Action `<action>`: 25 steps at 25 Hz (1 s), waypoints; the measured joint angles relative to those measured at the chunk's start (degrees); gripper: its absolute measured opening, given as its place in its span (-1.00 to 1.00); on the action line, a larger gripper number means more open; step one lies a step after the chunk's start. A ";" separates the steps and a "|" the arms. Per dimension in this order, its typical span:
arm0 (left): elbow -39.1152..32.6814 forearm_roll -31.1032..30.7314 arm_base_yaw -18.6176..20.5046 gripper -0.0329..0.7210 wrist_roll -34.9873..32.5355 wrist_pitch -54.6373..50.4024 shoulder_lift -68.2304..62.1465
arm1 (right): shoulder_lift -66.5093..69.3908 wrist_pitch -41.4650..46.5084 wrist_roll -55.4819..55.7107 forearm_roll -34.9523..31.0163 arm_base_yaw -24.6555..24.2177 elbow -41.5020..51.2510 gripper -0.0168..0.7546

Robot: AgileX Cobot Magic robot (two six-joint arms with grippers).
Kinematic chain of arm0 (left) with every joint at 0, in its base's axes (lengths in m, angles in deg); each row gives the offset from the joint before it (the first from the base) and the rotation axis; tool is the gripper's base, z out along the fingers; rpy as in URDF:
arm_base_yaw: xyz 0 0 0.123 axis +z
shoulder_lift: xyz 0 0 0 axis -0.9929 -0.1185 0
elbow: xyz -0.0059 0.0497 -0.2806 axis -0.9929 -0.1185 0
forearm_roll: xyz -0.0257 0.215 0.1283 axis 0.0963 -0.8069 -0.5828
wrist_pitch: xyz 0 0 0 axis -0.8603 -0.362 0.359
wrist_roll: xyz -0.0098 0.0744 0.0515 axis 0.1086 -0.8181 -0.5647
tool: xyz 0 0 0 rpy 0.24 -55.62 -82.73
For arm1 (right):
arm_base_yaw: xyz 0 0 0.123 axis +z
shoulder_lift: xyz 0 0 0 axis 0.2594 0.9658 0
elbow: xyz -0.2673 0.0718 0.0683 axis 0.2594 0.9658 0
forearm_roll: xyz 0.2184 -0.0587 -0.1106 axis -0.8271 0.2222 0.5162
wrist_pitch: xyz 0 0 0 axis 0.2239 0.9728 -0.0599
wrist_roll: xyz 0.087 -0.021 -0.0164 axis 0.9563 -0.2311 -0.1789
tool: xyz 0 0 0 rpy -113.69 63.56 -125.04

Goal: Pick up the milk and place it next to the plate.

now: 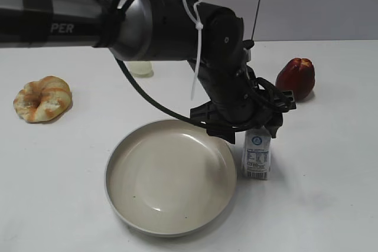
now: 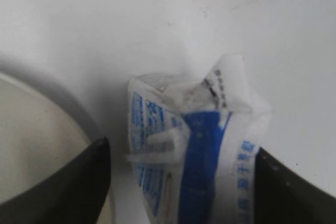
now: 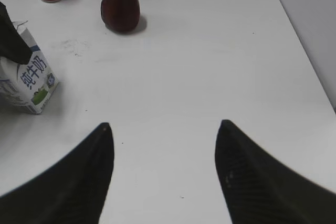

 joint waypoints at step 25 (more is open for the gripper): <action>11.94 -0.78 22.18 0.66 -31.73 -26.77 15.45 | 0.00 0.00 0.00 0.00 0.00 0.00 0.25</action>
